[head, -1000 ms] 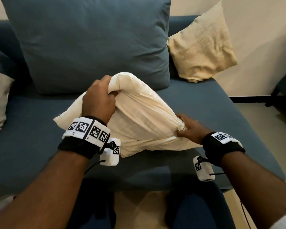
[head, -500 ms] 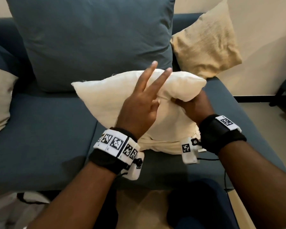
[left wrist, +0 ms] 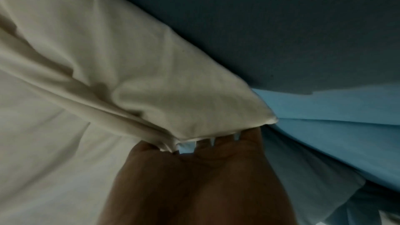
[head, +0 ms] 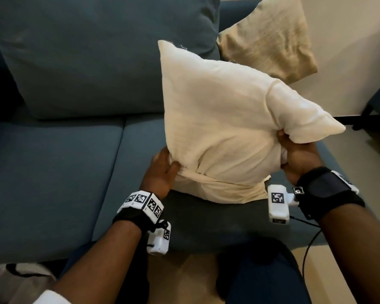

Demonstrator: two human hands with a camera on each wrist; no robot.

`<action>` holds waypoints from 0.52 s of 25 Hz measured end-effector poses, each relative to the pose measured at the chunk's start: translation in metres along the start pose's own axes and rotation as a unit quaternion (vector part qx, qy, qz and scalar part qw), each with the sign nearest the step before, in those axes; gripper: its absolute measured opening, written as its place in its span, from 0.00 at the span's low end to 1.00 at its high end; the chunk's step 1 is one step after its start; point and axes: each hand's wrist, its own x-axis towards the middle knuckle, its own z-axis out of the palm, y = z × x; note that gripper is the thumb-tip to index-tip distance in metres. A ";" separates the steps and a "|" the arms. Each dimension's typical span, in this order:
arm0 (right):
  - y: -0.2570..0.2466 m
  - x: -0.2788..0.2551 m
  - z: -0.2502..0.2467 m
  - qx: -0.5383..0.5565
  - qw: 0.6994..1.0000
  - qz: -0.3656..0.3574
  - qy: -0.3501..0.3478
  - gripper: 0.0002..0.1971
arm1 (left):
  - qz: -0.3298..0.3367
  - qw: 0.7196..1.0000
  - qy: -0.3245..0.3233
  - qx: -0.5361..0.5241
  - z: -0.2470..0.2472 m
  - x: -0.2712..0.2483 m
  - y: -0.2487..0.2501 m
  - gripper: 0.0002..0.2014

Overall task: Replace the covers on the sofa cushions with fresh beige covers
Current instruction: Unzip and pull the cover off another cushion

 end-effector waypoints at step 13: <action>0.045 0.091 -0.070 -0.019 0.975 0.143 0.168 0.26 | -0.027 0.969 -0.073 0.234 0.035 -0.003 -0.016 0.47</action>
